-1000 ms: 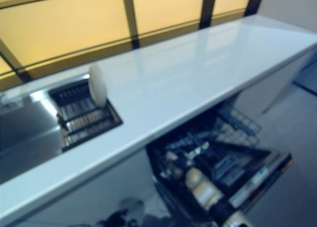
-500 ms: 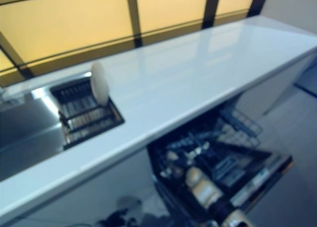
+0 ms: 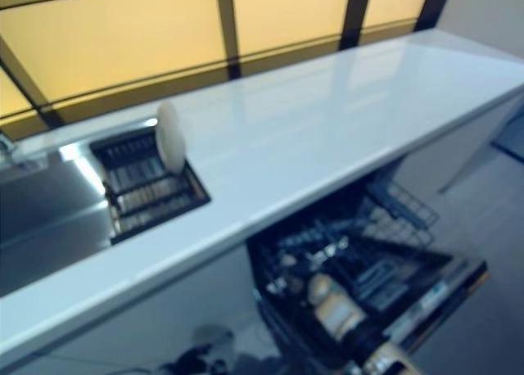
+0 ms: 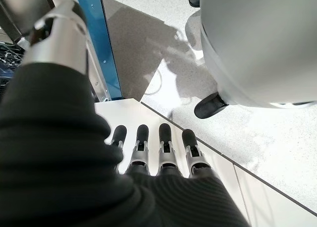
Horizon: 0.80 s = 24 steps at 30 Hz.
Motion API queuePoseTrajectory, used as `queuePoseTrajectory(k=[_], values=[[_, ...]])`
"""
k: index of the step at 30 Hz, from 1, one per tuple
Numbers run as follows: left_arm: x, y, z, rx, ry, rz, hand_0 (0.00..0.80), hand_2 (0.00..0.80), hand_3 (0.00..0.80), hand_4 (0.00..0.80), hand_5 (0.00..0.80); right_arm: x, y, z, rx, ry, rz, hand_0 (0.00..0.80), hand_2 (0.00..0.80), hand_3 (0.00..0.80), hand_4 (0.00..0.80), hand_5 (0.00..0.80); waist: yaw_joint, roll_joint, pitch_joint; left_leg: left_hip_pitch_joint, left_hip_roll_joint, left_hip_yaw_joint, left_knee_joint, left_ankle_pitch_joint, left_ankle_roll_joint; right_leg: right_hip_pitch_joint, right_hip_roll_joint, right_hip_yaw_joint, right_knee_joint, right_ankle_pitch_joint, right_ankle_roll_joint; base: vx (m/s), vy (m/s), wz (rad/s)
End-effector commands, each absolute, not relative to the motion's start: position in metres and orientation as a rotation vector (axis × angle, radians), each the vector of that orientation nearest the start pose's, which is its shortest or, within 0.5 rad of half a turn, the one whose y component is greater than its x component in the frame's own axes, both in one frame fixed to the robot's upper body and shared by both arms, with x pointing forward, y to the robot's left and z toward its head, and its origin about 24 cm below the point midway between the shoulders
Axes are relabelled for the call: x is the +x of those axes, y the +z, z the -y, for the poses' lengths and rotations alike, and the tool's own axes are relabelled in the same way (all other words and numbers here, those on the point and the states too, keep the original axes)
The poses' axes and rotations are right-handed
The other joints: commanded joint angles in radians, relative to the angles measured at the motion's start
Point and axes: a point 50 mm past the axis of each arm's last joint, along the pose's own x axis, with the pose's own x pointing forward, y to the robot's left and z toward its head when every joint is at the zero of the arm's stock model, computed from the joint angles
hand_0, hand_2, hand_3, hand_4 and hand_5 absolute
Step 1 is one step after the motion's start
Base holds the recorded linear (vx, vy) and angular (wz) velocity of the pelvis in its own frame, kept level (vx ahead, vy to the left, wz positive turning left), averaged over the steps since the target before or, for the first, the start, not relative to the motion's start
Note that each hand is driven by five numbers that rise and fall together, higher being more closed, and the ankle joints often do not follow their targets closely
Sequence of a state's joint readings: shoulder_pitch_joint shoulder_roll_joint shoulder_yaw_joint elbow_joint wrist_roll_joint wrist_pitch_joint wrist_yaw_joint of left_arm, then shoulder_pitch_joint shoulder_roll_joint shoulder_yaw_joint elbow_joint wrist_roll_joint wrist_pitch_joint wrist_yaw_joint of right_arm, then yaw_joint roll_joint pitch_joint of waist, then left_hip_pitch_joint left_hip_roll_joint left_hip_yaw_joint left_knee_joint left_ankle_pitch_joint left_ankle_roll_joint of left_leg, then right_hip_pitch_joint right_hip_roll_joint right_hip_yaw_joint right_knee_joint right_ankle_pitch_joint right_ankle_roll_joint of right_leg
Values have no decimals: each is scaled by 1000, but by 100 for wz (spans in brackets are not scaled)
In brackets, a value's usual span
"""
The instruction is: Take plates into dishwasher
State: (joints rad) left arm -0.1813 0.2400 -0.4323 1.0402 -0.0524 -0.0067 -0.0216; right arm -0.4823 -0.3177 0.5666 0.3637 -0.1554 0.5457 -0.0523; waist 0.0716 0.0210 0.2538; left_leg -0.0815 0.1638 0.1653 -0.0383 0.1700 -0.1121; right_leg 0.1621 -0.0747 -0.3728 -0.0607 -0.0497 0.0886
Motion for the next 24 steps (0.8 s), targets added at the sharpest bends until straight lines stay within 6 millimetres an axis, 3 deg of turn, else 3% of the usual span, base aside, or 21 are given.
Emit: queuePoseTrajectory(k=[1, 12, 24], values=[[221, -113, -177, 509, -315, -804, 0, 0, 0, 0, 0, 297, -13, 122, -839, 289, -595, 800, 800, 800, 800, 800, 29, -28, 49, -29, -38, -13, -21, 4, 1, -129, -34, 33, 118, 34, -27, 5, -16, 8], [219, -113, -179, 520, -316, -793, 0, 0, 0, 0, 0, 296, -23, 139, -831, 221, -663, 800, 800, 800, 800, 800, 35, -6, 64, -36, -55, -31, -22, 3, 6, -146, -45, 25, 135, 31, -30, 2, -13, 8], [228, -106, -181, 522, -314, -738, 0, 0, 0, 0, 0, 309, -12, 147, -824, 185, -614, 800, 800, 800, 800, 800, 40, 15, 97, -62, -64, -57, -7, 0, 12, -200, -60, 16, 197, 13, -37, -15, -11, 6]])
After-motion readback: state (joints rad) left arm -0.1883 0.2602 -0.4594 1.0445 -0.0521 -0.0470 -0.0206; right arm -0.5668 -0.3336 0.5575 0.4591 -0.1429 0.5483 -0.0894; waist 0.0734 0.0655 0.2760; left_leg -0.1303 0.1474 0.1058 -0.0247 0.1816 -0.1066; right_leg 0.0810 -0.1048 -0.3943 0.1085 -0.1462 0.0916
